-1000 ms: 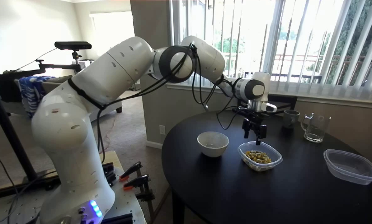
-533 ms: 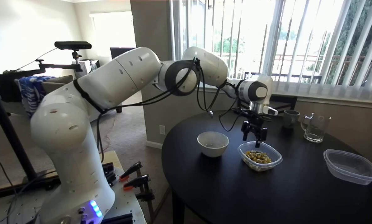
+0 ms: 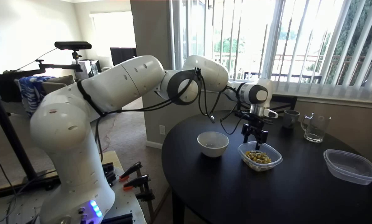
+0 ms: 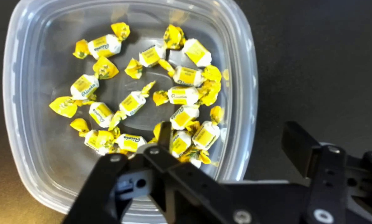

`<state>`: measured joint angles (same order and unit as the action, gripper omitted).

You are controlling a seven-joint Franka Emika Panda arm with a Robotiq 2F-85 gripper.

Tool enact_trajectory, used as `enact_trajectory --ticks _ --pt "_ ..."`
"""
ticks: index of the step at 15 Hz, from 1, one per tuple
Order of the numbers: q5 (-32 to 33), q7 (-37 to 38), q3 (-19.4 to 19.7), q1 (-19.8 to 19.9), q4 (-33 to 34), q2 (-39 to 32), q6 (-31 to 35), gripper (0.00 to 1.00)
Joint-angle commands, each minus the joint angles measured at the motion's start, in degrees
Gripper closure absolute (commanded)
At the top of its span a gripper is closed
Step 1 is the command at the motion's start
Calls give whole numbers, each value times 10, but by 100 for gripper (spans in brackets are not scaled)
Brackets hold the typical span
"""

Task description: Transfer the candy to the white bowl

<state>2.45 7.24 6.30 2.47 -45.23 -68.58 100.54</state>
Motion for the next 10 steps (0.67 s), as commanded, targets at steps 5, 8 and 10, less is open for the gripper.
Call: enact_trajectory --ticks 5,8,10 --pt "-1 -14 -2 11 48 -24 -14 66" --pt "-4 6 -1 8 35 -4 -18 85" --pt "-2 12 1 3 25 12 -16 98"
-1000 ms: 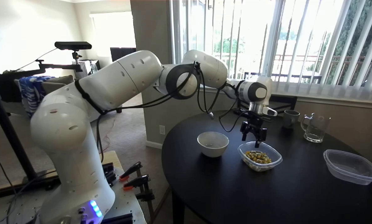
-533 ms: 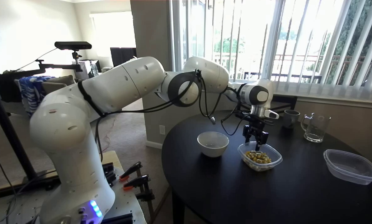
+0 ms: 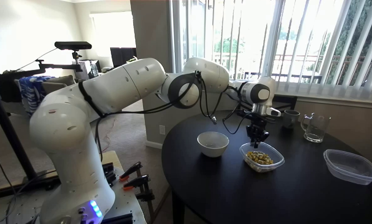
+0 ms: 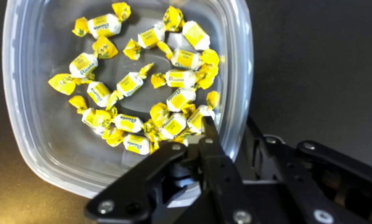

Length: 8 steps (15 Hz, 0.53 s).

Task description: Transfer the candy to the white bowl

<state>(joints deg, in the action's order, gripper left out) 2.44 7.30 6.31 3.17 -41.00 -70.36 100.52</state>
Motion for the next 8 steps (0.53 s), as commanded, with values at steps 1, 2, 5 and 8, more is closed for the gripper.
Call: enact_trajectory --ticks 1,2,5,8 --pt "-2 13 1 -5 -22 36 -18 99" --pt "-2 12 0 -7 -26 43 -17 99" --pt "-2 35 4 -14 -33 61 -18 100" --pt "-6 117 10 -26 -37 77 -33 98"
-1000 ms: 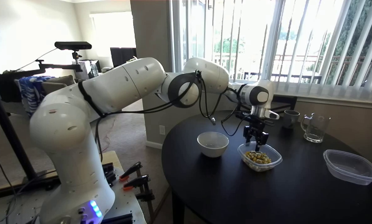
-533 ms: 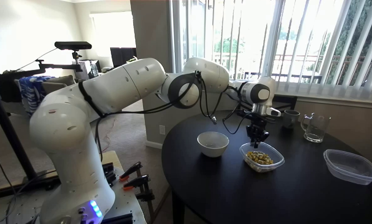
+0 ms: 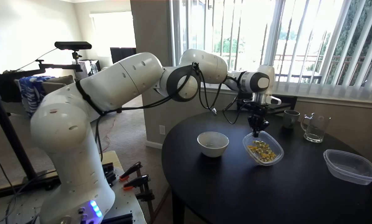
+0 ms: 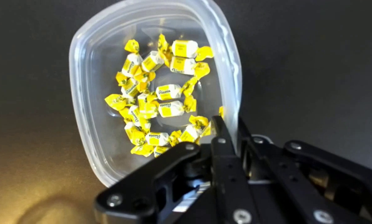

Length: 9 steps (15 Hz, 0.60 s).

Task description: Transfer the candy to the white bowl

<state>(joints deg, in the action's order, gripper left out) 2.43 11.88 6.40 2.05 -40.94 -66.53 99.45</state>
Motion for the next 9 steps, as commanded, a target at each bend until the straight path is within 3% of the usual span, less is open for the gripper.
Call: enact_trajectory --ticks 1,4,9 --pt "-7 98 9 -20 -41 46 -31 98" --pt "-2 153 9 -37 -58 69 -50 98" --pt "10 207 20 -64 -114 121 -10 98"
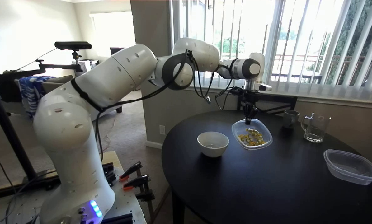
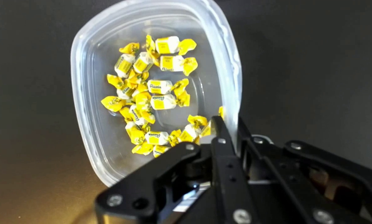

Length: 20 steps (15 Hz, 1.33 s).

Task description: Transfer the candy to the white bowl

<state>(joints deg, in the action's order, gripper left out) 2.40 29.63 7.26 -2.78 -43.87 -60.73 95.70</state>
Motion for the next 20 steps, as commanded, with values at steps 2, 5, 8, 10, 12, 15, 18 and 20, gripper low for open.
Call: enact_trajectory --ticks 2,5,8,10,12,15,18,20 --pt "21 26 21 -28 -127 91 51 98" --pt "26 22 31 -41 -197 135 90 98" --pt "17 15 22 -30 -145 100 79 92" --pt "18 16 22 -32 -169 115 83 92" --pt "18 16 22 -32 -177 120 84 92" --pt "18 16 22 -32 -178 121 84 92" --pt "21 9 19 -31 -241 127 153 98" --pt "17 11 20 -28 -291 133 193 98"
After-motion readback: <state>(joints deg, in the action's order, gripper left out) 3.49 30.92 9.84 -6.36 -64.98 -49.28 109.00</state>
